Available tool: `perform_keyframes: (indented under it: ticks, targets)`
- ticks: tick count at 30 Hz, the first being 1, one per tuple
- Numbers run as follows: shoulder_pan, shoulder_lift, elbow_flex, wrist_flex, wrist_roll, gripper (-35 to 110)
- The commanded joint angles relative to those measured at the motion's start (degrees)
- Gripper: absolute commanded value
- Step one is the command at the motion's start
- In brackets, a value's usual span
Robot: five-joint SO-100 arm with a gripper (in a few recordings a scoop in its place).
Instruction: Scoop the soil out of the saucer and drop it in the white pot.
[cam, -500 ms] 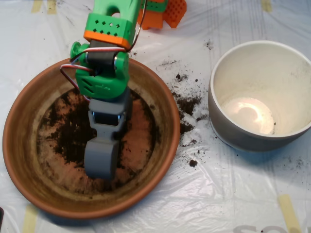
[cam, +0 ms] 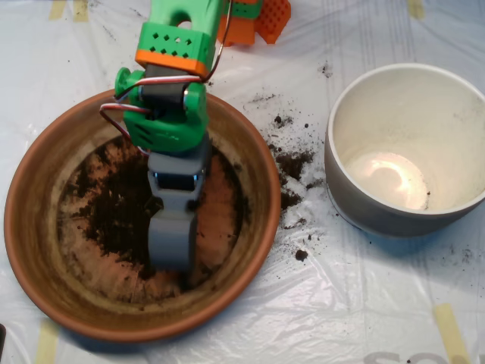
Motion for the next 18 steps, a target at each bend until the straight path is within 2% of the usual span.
perform_keyframes:
  ticks: [1,11,18]
  targets:
    - [0.26,2.11,-0.88,0.53,-0.26,48]
    - [2.29,-0.35,-2.11,-1.23,-1.32,44]
    - [3.16,-0.44,-1.93,-0.44,-1.67,33]
